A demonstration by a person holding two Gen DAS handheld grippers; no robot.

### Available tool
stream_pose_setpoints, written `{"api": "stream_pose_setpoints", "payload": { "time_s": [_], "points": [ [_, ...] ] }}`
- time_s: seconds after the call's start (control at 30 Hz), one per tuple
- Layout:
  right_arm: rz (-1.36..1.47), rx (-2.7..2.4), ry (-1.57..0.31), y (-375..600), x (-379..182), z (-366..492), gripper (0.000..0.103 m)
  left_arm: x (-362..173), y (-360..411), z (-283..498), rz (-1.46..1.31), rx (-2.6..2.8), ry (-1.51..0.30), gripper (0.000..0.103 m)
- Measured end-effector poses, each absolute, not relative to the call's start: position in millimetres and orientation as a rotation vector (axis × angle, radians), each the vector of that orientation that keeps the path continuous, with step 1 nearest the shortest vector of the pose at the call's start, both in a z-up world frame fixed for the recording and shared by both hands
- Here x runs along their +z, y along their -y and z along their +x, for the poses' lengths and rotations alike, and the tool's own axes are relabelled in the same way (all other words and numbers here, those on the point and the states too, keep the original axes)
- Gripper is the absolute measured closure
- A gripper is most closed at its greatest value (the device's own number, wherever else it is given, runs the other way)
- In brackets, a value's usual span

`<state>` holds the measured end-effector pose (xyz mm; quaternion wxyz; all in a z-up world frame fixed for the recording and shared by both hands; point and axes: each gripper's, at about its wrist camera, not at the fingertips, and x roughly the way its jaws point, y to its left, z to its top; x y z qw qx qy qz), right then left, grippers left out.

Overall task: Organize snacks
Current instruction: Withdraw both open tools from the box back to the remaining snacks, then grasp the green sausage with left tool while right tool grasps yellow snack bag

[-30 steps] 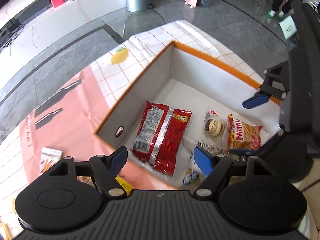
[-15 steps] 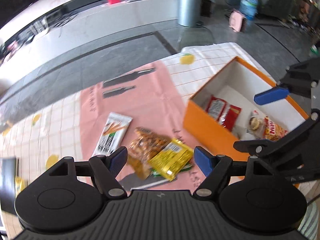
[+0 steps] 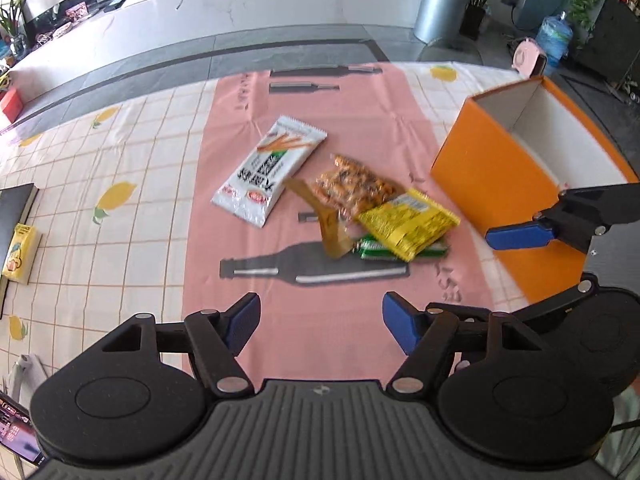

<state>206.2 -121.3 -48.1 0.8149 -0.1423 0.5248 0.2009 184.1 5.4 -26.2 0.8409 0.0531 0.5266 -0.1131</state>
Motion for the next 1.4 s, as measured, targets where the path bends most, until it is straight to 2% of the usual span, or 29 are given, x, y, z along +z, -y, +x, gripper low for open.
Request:
{"api": "stream_pose_setpoints", "payload": {
  "time_s": [0.3, 0.43, 0.7, 0.8, 0.87, 1.03, 1.4],
  "points": [
    [-0.516, 0.428, -1.065, 106, -82, 219, 0.033, -61, -14, 198, 0.071, -0.309, -1.152, 0.025],
    [-0.602, 0.465, -1.056, 100, -91, 231, 0.027, -72, -21, 206, 0.052, -0.316, -1.169, 0.025],
    [-0.591, 0.497, -1.152, 101, -114, 254, 0.027, -88, -33, 213, 0.037, -0.337, -1.197, 0.025],
    [-0.540, 0.487, -1.180, 102, -116, 256, 0.031, -90, -41, 213, 0.022, -0.313, -1.210, 0.025],
    [-0.493, 0.488, -1.212, 101, -116, 256, 0.040, -91, -46, 212, 0.020, -0.299, -1.218, 0.025],
    [-0.447, 0.525, -1.245, 87, -112, 244, 0.045, -89, -60, 207, -0.017, -0.280, -1.212, 0.025],
    [-0.378, 0.558, -1.268, 71, -103, 230, 0.046, -84, -72, 196, -0.101, -0.328, -1.196, 0.025]
  ]
}}
